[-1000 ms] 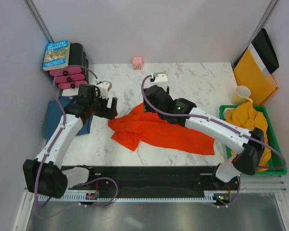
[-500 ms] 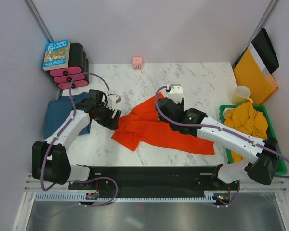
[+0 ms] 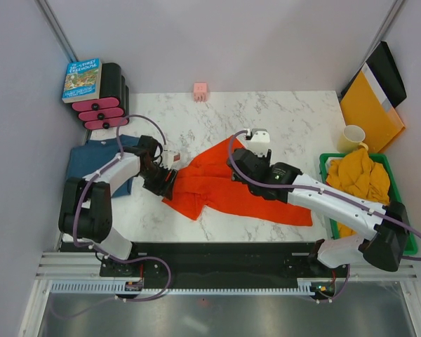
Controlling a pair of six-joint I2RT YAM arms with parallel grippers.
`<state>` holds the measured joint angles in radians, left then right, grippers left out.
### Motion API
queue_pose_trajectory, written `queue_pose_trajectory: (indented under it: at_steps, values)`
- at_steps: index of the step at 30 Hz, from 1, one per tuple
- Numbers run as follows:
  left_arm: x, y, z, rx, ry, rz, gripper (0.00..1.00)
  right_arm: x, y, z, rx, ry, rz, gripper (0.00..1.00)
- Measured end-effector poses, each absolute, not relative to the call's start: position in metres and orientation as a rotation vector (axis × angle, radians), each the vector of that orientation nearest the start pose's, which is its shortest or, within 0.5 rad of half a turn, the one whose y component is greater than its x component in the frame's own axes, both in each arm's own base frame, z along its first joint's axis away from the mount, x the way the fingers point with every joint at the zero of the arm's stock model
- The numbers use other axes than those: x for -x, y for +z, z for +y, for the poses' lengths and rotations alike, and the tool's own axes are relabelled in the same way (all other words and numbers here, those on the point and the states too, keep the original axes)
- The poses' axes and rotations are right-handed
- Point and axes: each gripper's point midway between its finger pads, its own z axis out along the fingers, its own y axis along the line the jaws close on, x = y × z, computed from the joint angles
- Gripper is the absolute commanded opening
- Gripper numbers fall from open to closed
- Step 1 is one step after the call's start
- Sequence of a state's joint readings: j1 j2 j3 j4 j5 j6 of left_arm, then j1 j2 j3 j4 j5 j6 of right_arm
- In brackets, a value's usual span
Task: Fold and stack the t-shirts
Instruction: Flatten out the tshirt
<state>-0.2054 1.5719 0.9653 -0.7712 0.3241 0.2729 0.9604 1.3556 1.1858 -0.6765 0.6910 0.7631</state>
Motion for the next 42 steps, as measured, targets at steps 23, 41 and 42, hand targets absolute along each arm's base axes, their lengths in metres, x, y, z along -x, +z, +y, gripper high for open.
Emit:
queue_pose_trajectory:
  at_steps: [23,41,42]
  values:
    - [-0.238,0.013,-0.088,-0.729,-0.439,3.013,0.29,-0.261,0.19,0.21,-0.149,0.083,2.177,0.66]
    - [-0.244,0.019,-0.085,-0.731,-0.356,2.918,0.74,-0.253,0.183,0.199,-0.199,0.087,2.182,0.66]
    - [-0.247,0.022,-0.086,-0.73,-0.354,2.896,0.75,-0.252,0.182,0.197,-0.197,0.083,2.184,0.66]
